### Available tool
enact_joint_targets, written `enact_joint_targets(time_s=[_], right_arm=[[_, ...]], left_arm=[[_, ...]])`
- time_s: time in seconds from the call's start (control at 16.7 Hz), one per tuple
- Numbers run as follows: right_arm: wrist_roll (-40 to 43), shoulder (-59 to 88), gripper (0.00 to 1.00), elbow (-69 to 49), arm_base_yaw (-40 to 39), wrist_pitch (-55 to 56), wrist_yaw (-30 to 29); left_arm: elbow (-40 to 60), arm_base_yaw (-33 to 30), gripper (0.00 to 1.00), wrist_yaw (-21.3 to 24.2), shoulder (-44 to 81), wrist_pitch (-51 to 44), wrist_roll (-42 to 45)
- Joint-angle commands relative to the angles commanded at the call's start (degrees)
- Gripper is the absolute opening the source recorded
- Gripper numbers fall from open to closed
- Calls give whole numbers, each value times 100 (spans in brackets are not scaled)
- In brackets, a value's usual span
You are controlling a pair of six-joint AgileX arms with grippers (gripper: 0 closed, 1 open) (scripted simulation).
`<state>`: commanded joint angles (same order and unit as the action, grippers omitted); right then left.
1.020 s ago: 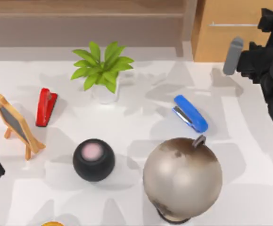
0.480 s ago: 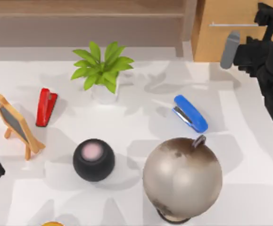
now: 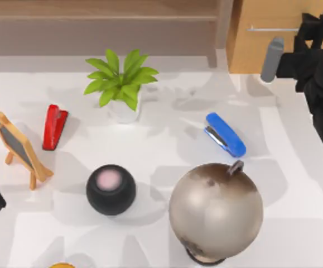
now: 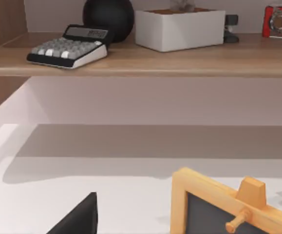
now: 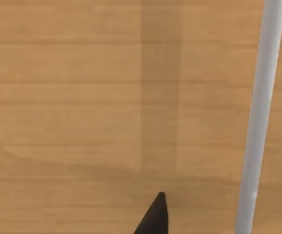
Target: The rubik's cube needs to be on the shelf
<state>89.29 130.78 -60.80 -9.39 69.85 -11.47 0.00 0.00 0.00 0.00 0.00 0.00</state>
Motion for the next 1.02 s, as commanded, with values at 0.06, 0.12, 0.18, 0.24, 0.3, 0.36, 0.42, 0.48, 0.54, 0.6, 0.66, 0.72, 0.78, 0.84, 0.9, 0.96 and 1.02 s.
enact_joint_targets(time_s=[0.06,0.12,0.18,0.24,0.3,0.36,0.42,0.48,0.54,0.6,0.66,0.72,0.78,0.84,0.9,0.96,1.02], right_arm=[[0,0,32,0,0,0,0],[0,0,25,0,0,0,0],[0,0,17,0,0,0,0],[0,0,10,0,0,0,0],[0,0,2,0,0,0,0],[0,0,0,0,0,0,0],[0,0,0,0,0,0,0],[0,0,0,0,0,0,0],[0,0,0,0,0,0,0],[0,0,0,0,0,0,0],[0,0,0,0,0,0,0],[0,0,0,0,0,0,0],[0,0,0,0,0,0,0],[-17,6,0,8,-16,-18,-3],[-16,-6,0,26,-18,-4,-6],[-15,-50,0,104,-25,49,-21],[-15,-115,0,237,-36,127,-44]], left_arm=[[0,0,100,0,0,0,0],[0,0,100,0,0,0,0],[0,0,100,0,0,0,0],[0,0,100,0,0,0,0],[0,0,100,0,0,0,0],[0,0,100,0,0,0,0],[0,0,100,0,0,0,0],[0,0,100,0,0,0,0],[0,0,100,0,0,0,0],[0,0,100,0,0,0,0],[0,0,100,0,0,0,0],[0,0,100,0,0,0,0],[0,0,100,0,0,0,0],[0,0,100,0,0,0,0],[0,0,100,0,0,0,0],[0,0,100,0,0,0,0],[0,0,100,0,0,0,0]])
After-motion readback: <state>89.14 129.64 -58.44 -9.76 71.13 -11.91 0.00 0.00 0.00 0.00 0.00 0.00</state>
